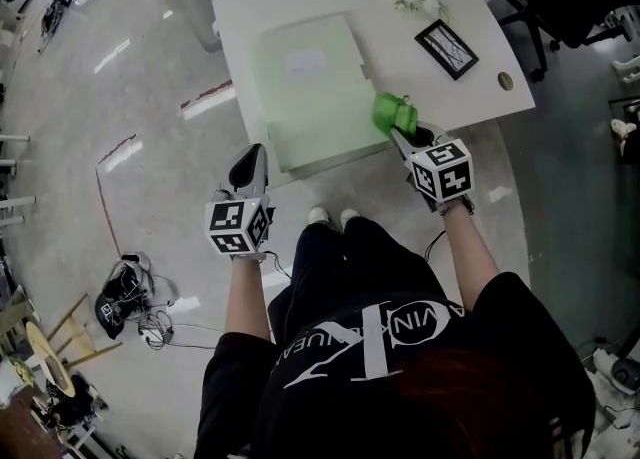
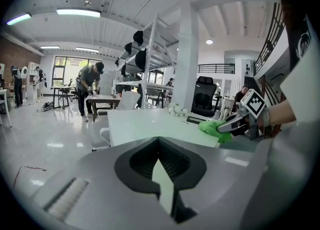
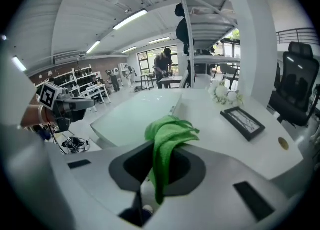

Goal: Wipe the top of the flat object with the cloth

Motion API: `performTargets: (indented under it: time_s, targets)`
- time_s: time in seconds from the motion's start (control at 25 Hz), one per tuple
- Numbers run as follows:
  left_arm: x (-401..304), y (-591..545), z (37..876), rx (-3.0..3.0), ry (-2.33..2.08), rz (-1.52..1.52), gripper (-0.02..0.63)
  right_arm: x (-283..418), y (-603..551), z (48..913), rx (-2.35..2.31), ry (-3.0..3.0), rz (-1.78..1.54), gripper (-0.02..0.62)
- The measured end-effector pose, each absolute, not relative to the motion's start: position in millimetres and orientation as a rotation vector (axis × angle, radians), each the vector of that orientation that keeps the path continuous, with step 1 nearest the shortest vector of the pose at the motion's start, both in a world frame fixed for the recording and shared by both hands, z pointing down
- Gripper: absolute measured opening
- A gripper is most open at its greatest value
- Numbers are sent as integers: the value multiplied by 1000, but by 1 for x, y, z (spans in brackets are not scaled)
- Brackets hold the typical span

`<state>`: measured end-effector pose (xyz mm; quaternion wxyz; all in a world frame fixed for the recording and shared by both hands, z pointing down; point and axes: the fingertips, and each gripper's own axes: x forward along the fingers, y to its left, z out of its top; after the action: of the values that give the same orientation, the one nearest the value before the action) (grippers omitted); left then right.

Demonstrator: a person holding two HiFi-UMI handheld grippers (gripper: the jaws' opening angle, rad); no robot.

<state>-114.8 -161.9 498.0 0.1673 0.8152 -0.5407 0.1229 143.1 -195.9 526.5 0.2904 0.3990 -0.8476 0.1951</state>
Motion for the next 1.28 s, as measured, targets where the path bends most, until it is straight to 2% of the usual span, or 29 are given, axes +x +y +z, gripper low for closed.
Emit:
performTargets:
  time_s: [0.44, 1.28]
  targets:
    - [-140, -160, 466, 2285, -1733, 246, 11, 159, -241, 472, 1180, -2342, 345, 46]
    - [-192, -157, 357, 2333, -2111, 61, 10, 111, -250, 361, 1228, -2654, 23, 46]
